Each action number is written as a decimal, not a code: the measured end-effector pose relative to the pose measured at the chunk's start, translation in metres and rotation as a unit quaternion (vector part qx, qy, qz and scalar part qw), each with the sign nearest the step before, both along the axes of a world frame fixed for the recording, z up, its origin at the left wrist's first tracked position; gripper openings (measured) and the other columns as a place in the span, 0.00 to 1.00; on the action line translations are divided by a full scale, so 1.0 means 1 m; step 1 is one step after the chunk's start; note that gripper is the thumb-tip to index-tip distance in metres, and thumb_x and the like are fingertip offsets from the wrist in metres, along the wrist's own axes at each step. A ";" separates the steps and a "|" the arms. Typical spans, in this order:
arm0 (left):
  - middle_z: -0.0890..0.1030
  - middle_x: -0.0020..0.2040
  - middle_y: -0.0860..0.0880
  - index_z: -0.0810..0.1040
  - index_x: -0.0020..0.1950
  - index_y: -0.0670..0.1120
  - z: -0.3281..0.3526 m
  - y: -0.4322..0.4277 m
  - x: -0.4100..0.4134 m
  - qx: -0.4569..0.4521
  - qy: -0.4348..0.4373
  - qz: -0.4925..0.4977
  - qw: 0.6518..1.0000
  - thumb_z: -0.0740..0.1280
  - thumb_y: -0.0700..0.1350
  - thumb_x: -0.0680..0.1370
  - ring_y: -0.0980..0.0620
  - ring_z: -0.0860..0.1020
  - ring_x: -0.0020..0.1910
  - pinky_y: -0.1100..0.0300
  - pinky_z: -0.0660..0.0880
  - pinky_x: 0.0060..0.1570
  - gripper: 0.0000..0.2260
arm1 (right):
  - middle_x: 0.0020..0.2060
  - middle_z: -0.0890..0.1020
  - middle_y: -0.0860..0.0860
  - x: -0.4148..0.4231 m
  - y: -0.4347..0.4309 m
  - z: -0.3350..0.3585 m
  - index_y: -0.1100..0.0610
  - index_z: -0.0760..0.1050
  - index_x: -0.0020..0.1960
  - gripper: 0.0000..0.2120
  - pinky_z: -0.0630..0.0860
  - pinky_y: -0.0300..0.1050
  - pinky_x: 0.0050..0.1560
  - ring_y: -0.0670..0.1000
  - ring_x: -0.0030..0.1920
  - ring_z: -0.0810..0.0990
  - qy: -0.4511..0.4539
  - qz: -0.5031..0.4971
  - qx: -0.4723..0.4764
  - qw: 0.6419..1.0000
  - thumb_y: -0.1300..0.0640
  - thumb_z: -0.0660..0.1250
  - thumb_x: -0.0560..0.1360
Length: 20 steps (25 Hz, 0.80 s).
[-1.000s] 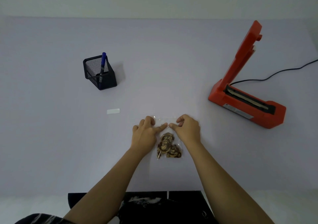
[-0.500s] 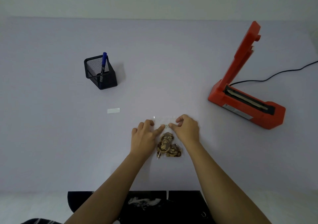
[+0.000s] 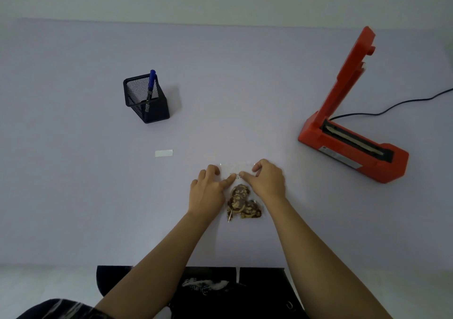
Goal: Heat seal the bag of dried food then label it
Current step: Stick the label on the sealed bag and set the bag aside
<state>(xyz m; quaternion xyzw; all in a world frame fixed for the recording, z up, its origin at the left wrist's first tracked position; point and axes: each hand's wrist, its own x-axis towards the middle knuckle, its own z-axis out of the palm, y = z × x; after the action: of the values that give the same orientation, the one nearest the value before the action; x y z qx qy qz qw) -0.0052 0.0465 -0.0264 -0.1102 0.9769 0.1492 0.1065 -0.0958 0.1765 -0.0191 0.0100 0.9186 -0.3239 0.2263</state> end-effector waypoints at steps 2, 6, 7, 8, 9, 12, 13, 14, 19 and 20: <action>0.69 0.63 0.43 0.70 0.68 0.57 0.001 -0.001 -0.001 0.008 0.009 0.001 1.000 0.59 0.45 0.79 0.43 0.69 0.59 0.51 0.69 0.53 0.18 | 0.36 0.76 0.48 0.000 0.000 0.001 0.54 0.72 0.41 0.15 0.69 0.41 0.37 0.50 0.38 0.76 -0.001 -0.009 -0.002 1.000 0.45 0.72 0.68; 0.69 0.60 0.45 0.73 0.65 0.57 -0.003 -0.004 -0.002 0.067 0.010 0.037 0.997 0.58 0.42 0.79 0.45 0.69 0.58 0.52 0.69 0.54 0.17 | 0.38 0.77 0.48 0.000 -0.002 0.002 0.54 0.72 0.41 0.12 0.68 0.41 0.36 0.51 0.40 0.77 0.000 -0.002 0.020 1.000 0.47 0.69 0.70; 0.69 0.57 0.47 0.75 0.64 0.56 -0.004 -0.003 -0.004 0.106 0.013 0.075 0.991 0.59 0.40 0.78 0.46 0.70 0.57 0.52 0.69 0.55 0.18 | 0.38 0.77 0.48 0.000 -0.001 0.001 0.54 0.72 0.41 0.12 0.67 0.41 0.36 0.50 0.40 0.76 0.000 0.000 0.022 1.000 0.47 0.69 0.70; 0.69 0.54 0.48 0.77 0.62 0.55 -0.006 -0.004 -0.006 0.150 0.011 0.117 0.982 0.59 0.37 0.77 0.47 0.70 0.56 0.52 0.69 0.55 0.19 | 0.38 0.77 0.48 0.000 -0.001 0.001 0.54 0.72 0.42 0.12 0.67 0.41 0.36 0.50 0.39 0.75 -0.002 0.003 0.019 1.000 0.47 0.69 0.70; 0.68 0.52 0.50 0.79 0.60 0.54 -0.005 -0.004 -0.009 0.189 0.004 0.154 0.970 0.58 0.35 0.76 0.47 0.70 0.56 0.51 0.69 0.57 0.20 | 0.38 0.77 0.48 0.000 -0.001 0.001 0.54 0.72 0.42 0.12 0.67 0.41 0.37 0.49 0.39 0.74 -0.009 0.004 0.013 1.000 0.47 0.69 0.70; 0.70 0.54 0.49 0.80 0.58 0.51 0.003 -0.004 -0.016 0.307 -0.001 0.243 0.920 0.55 0.31 0.73 0.48 0.70 0.59 0.55 0.67 0.63 0.24 | 0.40 0.77 0.47 -0.003 0.000 0.006 0.54 0.74 0.44 0.12 0.69 0.41 0.41 0.49 0.42 0.76 -0.049 -0.003 -0.024 0.999 0.45 0.67 0.72; 0.72 0.58 0.48 0.79 0.60 0.50 0.008 -0.004 -0.016 0.340 0.009 0.267 0.902 0.54 0.31 0.73 0.48 0.70 0.61 0.59 0.66 0.64 0.24 | 0.41 0.78 0.47 -0.002 0.002 0.008 0.55 0.74 0.45 0.13 0.70 0.41 0.44 0.49 0.43 0.76 -0.061 -0.007 -0.039 0.997 0.45 0.66 0.72; 0.73 0.61 0.47 0.78 0.61 0.49 0.013 -0.005 -0.013 0.352 0.024 0.284 0.891 0.54 0.32 0.74 0.49 0.71 0.62 0.63 0.64 0.62 0.23 | 0.41 0.78 0.47 0.000 0.005 0.010 0.55 0.75 0.47 0.13 0.70 0.41 0.45 0.49 0.44 0.76 -0.065 -0.012 -0.052 0.996 0.45 0.65 0.73; 0.80 0.51 0.50 0.73 0.67 0.45 0.030 0.000 0.021 0.330 0.024 0.294 0.897 0.66 0.45 0.77 0.55 0.76 0.48 0.66 0.68 0.51 0.19 | 0.44 0.79 0.48 0.036 0.044 0.013 0.56 0.75 0.54 0.14 0.72 0.41 0.50 0.50 0.47 0.79 -0.067 -0.056 -0.080 0.993 0.49 0.67 0.73; 0.80 0.48 0.51 0.72 0.67 0.44 0.030 0.004 0.027 0.339 0.006 0.293 0.894 0.68 0.47 0.76 0.55 0.76 0.46 0.66 0.68 0.49 0.20 | 0.44 0.79 0.49 0.046 0.051 0.013 0.56 0.74 0.56 0.16 0.72 0.40 0.49 0.49 0.47 0.78 -0.085 -0.054 -0.089 0.991 0.49 0.68 0.72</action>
<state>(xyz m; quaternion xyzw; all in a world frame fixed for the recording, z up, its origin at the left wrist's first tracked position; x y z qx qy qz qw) 0.0216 0.0510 0.0035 -0.3476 0.7911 0.4966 0.0826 -0.0494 0.2271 -0.0061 0.0666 0.8618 -0.4139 0.2856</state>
